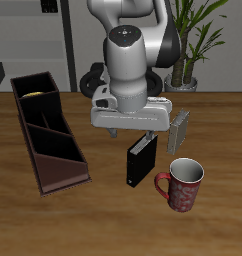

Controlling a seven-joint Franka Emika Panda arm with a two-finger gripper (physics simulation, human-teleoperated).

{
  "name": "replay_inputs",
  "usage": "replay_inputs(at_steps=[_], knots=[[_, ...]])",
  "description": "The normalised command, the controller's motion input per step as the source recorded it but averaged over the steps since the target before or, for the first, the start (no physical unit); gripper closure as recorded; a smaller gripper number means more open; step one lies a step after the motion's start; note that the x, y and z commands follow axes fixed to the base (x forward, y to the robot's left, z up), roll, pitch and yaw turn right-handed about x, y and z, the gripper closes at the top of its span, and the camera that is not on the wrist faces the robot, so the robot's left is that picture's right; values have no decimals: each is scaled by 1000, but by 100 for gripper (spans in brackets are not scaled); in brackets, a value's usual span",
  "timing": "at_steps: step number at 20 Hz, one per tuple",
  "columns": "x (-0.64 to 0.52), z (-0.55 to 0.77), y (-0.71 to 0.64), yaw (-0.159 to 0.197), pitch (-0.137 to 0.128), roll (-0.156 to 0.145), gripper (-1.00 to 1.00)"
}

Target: Place the white-yellow mug into the right desk caddy's right compartment and place the black book into the right desk caddy's back compartment

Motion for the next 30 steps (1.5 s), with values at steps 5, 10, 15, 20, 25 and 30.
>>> replay_inputs(at_steps=[5,10,15,20,25,30], knots=[[35,-269,49,-43,19,-18,-100],[8,-304,11,-21,28,-7,-100],[-177,-253,35,-73,6,17,-100],[-357,-63,123,-50,-25,33,-100],[-197,-36,161,-29,-24,27,-100],[107,3,55,-28,7,-1,100]])
